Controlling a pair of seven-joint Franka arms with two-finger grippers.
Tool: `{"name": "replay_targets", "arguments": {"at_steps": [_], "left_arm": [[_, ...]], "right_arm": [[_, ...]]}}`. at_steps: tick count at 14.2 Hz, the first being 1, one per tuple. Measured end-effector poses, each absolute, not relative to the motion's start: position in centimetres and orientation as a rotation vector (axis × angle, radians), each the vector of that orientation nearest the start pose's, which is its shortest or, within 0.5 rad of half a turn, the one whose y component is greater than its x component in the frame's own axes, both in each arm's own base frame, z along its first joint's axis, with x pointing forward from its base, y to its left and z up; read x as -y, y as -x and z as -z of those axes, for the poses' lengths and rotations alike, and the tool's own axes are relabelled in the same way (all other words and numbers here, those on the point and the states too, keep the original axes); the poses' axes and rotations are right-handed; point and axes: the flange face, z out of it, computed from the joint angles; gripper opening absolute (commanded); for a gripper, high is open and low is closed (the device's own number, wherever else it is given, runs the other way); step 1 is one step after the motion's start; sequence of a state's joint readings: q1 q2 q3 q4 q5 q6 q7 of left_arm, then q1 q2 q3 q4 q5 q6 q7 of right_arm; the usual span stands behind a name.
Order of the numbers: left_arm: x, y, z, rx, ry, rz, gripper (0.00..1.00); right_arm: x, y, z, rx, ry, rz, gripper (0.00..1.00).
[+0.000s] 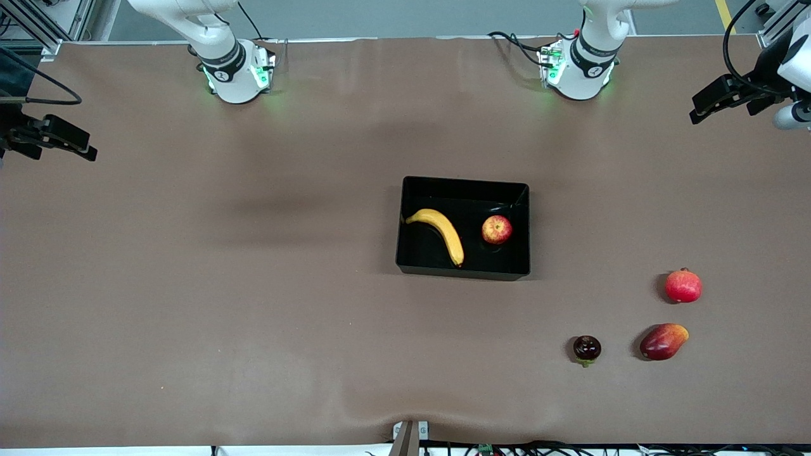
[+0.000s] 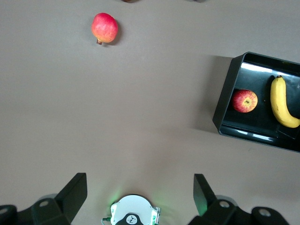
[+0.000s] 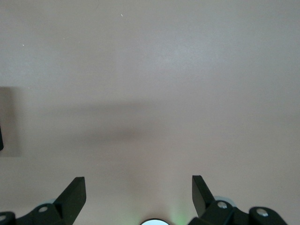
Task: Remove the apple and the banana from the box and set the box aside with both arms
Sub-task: 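Move the left gripper over the black box toward the red apple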
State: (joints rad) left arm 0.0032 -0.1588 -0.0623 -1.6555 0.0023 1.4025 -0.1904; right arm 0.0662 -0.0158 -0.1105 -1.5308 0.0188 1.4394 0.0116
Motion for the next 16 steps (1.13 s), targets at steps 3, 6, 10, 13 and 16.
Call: {"name": "replay_targets", "arguments": {"at_steps": [3,6,10,13,16], "left_arm": [[3.1,-48.5,-65.3,0.207,3.107,-0.146,1.00],[3.1,-48.8,-65.4,0.207,3.108,-0.142,1.00],[3.9,-52.0,-63.4,0.184,3.109,-0.190,1.00],[8.5,-55.6,-58.2,0.190,3.106,-0.223,1.00],[17.0,-58.1,-52.4,0.291,3.115,-0.169,1.00]], "right_arm": [[2.1,-53.6,-64.0,-0.081,3.112,-0.117,1.00],[2.1,-53.7,-63.8,-0.082,3.111,-0.124,1.00],[2.4,-53.8,-63.6,-0.091,3.111,-0.129,1.00],[2.6,-53.8,-63.5,-0.098,3.110,-0.132,1.00],[2.6,-53.8,-63.5,-0.098,3.110,-0.130,1.00]]}}
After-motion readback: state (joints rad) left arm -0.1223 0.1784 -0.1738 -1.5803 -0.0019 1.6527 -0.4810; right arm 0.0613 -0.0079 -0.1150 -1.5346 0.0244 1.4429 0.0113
